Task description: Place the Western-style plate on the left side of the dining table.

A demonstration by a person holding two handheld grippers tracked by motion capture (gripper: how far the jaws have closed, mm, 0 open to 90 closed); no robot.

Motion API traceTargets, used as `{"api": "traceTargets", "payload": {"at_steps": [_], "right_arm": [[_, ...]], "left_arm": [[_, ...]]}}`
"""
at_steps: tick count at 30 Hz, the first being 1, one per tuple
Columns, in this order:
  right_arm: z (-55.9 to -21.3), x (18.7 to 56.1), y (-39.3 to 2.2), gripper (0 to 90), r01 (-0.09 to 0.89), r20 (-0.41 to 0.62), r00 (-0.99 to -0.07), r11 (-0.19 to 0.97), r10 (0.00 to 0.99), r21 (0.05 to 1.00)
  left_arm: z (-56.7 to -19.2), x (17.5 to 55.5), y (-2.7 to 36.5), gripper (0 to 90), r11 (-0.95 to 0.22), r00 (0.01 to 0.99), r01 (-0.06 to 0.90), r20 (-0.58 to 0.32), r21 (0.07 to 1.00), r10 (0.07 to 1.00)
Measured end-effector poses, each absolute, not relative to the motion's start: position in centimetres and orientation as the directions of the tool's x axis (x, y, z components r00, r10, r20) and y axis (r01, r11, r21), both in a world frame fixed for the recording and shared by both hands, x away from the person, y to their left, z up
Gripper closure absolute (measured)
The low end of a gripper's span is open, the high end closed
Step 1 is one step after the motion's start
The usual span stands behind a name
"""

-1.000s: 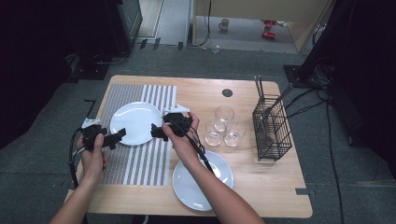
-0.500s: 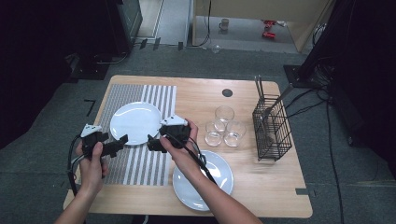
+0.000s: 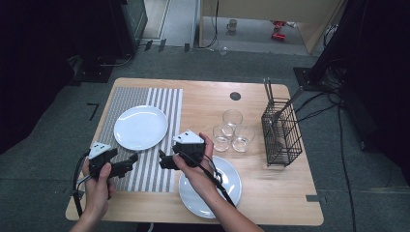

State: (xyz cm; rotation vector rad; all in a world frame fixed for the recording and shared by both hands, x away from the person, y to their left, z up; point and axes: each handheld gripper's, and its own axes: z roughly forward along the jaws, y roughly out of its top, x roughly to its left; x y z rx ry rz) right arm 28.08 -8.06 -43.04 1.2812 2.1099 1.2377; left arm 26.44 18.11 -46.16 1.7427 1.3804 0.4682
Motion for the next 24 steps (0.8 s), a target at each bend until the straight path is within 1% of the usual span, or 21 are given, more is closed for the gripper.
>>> {"api": "traceTargets", "payload": {"at_steps": [2,7,12,15,21,24], "right_arm": [[-43.1,27.6,-8.5,0.0,0.512,0.1,-0.51,0.208,0.854,0.834],[-43.1,26.6,-9.4,0.0,0.504,0.094,-0.509,0.208,0.856,0.838],[-43.1,25.9,-10.2,0.0,0.502,0.095,-0.508,0.205,0.856,0.84],[-42.9,25.4,-10.8,0.0,0.501,0.097,-0.504,0.199,0.858,0.842],[-43.1,24.8,-11.5,0.0,0.496,0.073,-0.499,0.215,0.863,0.841],[-43.5,24.3,-12.1,0.0,0.499,0.061,-0.483,0.217,0.874,0.839]], "left_arm": [[-46.7,26.1,18.0,15.3,-0.055,0.331,0.61,-0.192,0.79,0.924],[-48.2,25.9,17.5,15.3,-0.118,0.359,0.624,-0.149,0.773,0.921],[-49.0,26.0,17.2,15.3,-0.137,0.366,0.625,-0.134,0.769,0.921],[-49.7,25.9,16.8,15.3,-0.179,0.378,0.624,-0.093,0.761,0.921],[-50.5,26.2,16.8,15.3,-0.201,0.365,0.629,-0.057,0.751,0.929],[-50.9,26.5,16.9,15.3,-0.211,0.362,0.639,-0.047,0.74,0.931]]}}
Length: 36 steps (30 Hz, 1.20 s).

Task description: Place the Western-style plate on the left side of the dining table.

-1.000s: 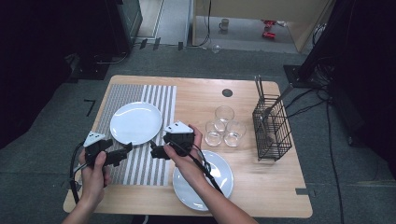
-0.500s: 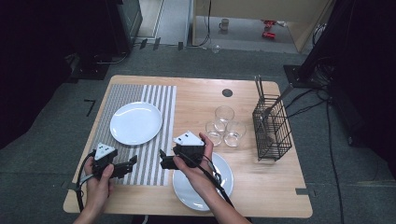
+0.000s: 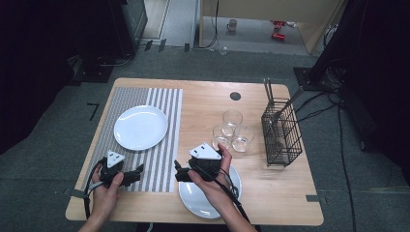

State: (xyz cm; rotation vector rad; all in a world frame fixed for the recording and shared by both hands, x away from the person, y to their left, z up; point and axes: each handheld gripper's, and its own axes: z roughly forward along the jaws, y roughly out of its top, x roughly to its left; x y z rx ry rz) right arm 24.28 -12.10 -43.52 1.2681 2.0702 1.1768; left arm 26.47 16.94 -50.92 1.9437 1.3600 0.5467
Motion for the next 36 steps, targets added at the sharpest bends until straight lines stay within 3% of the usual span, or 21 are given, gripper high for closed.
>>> {"api": "traceTargets", "payload": {"at_steps": [24,36], "right_arm": [[-45.1,22.3,-16.7,0.0,0.531,0.049,-0.39,0.181,0.92,0.828],[-45.3,21.6,-20.0,0.0,0.532,0.017,-0.275,0.137,0.961,0.836]], "left_arm": [[-51.9,26.5,16.4,13.9,-0.263,0.386,0.625,0.002,0.735,0.922],[-51.9,26.5,16.4,13.9,-0.264,0.386,0.625,0.002,0.735,0.922]]}}
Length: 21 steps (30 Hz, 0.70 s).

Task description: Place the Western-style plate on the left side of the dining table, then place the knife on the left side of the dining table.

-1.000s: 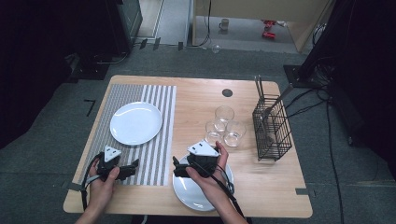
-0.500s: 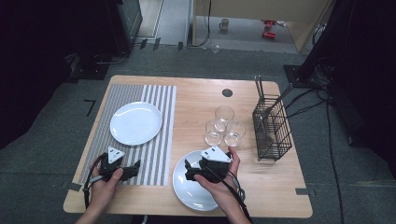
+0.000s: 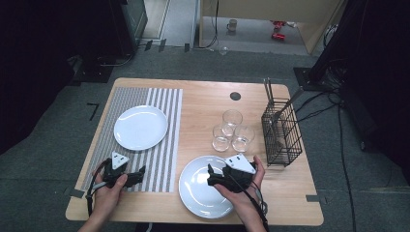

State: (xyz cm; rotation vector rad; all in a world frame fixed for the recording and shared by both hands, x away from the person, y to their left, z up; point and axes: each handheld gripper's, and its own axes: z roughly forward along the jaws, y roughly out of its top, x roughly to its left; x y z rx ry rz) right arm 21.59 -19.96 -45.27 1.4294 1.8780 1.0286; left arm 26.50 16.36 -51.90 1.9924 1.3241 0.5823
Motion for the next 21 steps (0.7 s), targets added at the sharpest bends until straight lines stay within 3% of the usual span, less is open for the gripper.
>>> {"api": "traceTargets", "payload": {"at_steps": [21], "right_arm": [[-40.9,21.1,-28.4,2.8,0.429,-0.009,-0.08,0.043,0.997,0.902]], "left_arm": [[-51.9,26.5,16.4,13.9,-0.264,0.386,0.625,0.002,0.734,0.922]]}}
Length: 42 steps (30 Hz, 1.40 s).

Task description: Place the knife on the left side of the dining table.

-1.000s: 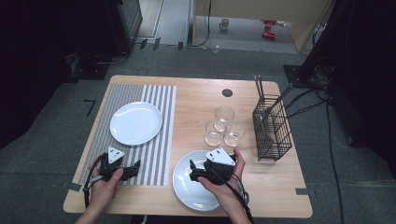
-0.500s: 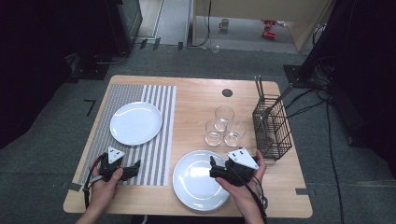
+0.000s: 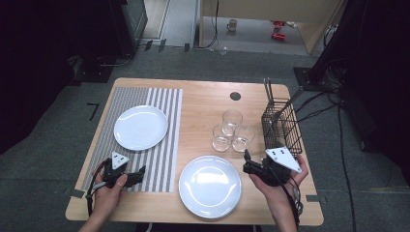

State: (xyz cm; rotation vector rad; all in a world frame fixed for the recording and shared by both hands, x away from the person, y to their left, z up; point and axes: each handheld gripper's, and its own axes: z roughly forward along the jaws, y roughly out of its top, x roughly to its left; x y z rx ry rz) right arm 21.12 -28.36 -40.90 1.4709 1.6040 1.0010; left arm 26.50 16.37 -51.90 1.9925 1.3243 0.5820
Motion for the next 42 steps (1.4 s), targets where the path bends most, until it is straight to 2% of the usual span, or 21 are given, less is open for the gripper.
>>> {"api": "traceTargets", "payload": {"at_steps": [3,6,11,19,22,24,26,27,30,35,42], "right_arm": [[-40.6,21.5,-29.4,6.0,0.432,-0.006,-0.066,0.034,0.998,0.901],[-40.4,21.8,-30.2,13.6,0.419,-0.019,-0.043,0.035,0.999,0.907],[-40.0,22.3,-31.3,32.0,0.393,-0.05,-0.033,0.058,0.998,0.918],[-40.1,23.8,-32.4,53.0,0.389,-0.077,-0.064,0.095,0.995,0.916],[-40.2,24.2,-32.5,52.4,0.385,-0.076,-0.06,0.093,0.995,0.918],[-40.3,25.0,-32.6,58.8,0.404,-0.074,-0.052,0.089,0.996,0.91],[-40.3,25.1,-32.6,60.5,0.407,-0.079,-0.049,0.093,0.996,0.909],[-40.4,25.3,-32.4,67.1,0.409,-0.092,-0.039,0.1,0.995,0.907],[-40.5,25.4,-32.3,73.4,0.412,-0.1,-0.048,0.111,0.994,0.905],[-40.4,25.5,-32.3,77.2,0.407,-0.124,-0.053,0.134,0.991,0.903],[-40.0,25.6,-33.4,82.0,0.393,-0.161,-0.012,0.153,0.987,0.907]], "left_arm": [[-51.9,26.5,16.4,13.9,-0.265,0.387,0.626,0.003,0.734,0.922],[-51.9,26.5,16.4,13.9,-0.265,0.387,0.625,0.003,0.734,0.922],[-51.9,26.5,16.4,13.9,-0.264,0.387,0.625,0.003,0.734,0.922],[-51.9,26.5,16.4,14.0,-0.265,0.388,0.625,0.003,0.734,0.922],[-51.9,26.5,16.4,13.9,-0.265,0.388,0.625,0.003,0.734,0.922],[-51.9,26.5,16.4,14.0,-0.265,0.388,0.625,0.003,0.734,0.922],[-51.9,26.5,16.4,13.9,-0.265,0.388,0.625,0.003,0.734,0.922],[-51.9,26.5,16.4,13.9,-0.264,0.387,0.625,0.002,0.735,0.922],[-51.9,26.5,16.4,13.9,-0.264,0.387,0.625,0.002,0.735,0.922],[-51.9,26.5,16.4,13.9,-0.264,0.387,0.625,0.003,0.735,0.922],[-51.9,26.5,16.4,14.0,-0.264,0.387,0.625,0.002,0.735,0.922]]}}
